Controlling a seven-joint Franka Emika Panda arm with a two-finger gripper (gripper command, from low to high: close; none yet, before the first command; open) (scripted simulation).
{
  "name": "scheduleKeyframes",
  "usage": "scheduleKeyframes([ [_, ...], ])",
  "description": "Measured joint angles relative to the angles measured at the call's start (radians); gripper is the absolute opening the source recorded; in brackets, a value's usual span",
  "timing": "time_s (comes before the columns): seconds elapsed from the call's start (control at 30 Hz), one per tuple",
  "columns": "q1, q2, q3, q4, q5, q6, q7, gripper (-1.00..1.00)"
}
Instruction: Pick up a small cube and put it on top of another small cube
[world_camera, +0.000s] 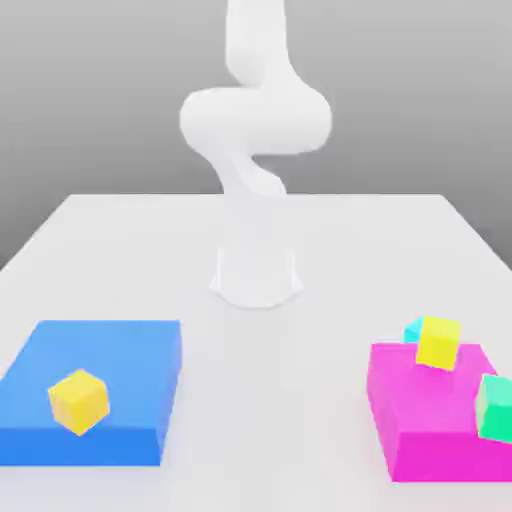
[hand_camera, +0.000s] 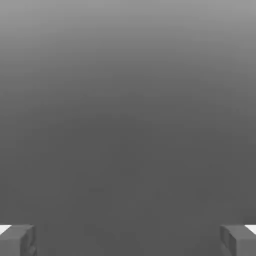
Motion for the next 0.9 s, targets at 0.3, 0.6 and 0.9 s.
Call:
scheduleKeyframes([
  [0.3,0.253,0.222,0.022,-0.174,-0.003,0.165,-0.394,0.00],
  [0.6,0.495,0.440,0.048,-0.345,0.001,0.326,-0.786,0.00],
  [0.9,0.697,0.657,0.118,-0.516,0.019,0.487,-1.188,0.00],
])
